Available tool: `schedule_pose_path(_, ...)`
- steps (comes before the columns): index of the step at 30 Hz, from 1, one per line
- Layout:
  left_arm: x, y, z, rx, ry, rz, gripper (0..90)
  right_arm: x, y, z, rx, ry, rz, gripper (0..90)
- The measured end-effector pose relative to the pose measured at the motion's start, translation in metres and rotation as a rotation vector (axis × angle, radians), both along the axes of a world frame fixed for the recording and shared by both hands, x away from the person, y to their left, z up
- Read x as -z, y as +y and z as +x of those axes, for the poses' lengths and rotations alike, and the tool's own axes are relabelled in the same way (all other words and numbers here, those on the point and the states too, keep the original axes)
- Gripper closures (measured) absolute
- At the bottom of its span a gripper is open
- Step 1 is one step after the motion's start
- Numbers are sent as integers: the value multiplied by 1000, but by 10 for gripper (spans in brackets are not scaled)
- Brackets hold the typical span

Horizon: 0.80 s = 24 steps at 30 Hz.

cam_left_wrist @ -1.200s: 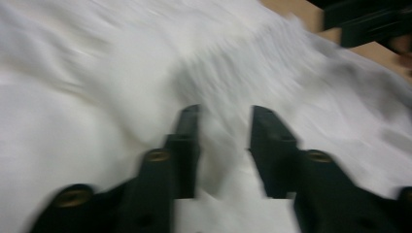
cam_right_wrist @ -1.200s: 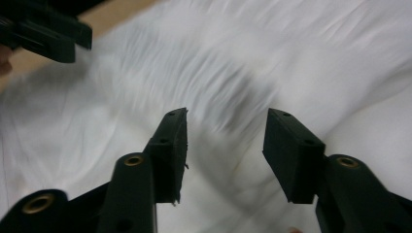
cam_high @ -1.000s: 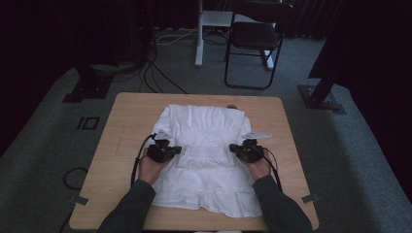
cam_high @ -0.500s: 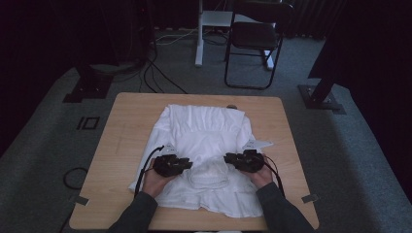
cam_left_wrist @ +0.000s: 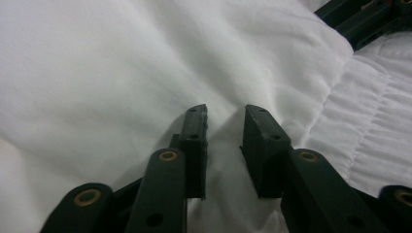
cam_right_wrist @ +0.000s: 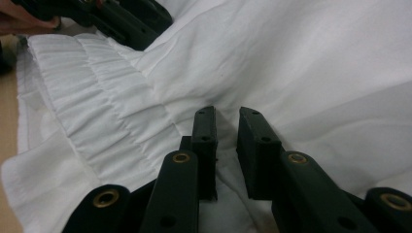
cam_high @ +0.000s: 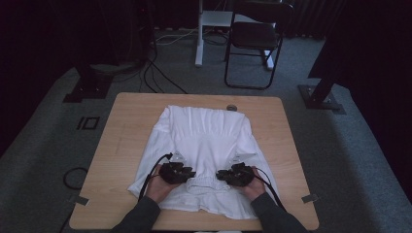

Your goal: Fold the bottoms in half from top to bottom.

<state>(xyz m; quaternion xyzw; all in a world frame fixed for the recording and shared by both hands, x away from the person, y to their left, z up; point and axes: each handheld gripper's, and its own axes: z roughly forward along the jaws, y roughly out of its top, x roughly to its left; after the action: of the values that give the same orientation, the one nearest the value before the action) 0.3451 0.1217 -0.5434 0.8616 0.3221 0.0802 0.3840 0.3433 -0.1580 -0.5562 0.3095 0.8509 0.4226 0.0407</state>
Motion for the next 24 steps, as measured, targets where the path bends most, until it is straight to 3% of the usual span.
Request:
schedule_pose_path(2,-9,2,6,-29,-48,-14,661,-8,-1,3,11,-39,-1,709)
schedule_pose_path(6,-30,8,33,-108,-106,-36,632,-30,-11,28,138,-117,48,608)
schedule_pose_path(7,-30,8,33,-108,-106,-36,631,-34,-13,38,169,-128,58,586)
schedule_pose_path(8,-36,8,50,-147,-123,-47,626,-37,-14,48,201,-133,65,572)
schedule_pose_path(11,-34,8,77,-197,-126,-41,617,-40,-14,81,259,-143,61,547)
schedule_pose_path(15,-14,9,102,-251,-99,-8,609,-26,-9,116,312,-117,8,542)
schedule_pose_path(17,-2,12,107,-259,-73,-7,606,-14,-8,125,330,-82,-31,540)
schedule_pose_path(19,7,15,105,-251,-78,-25,601,-3,-9,129,339,-54,-55,535)
schedule_pose_path(22,12,22,98,-251,-82,-69,597,2,-13,124,347,-69,-30,537)
schedule_pose_path(24,12,23,92,-248,-81,-68,597,4,-13,118,339,-79,-22,536)
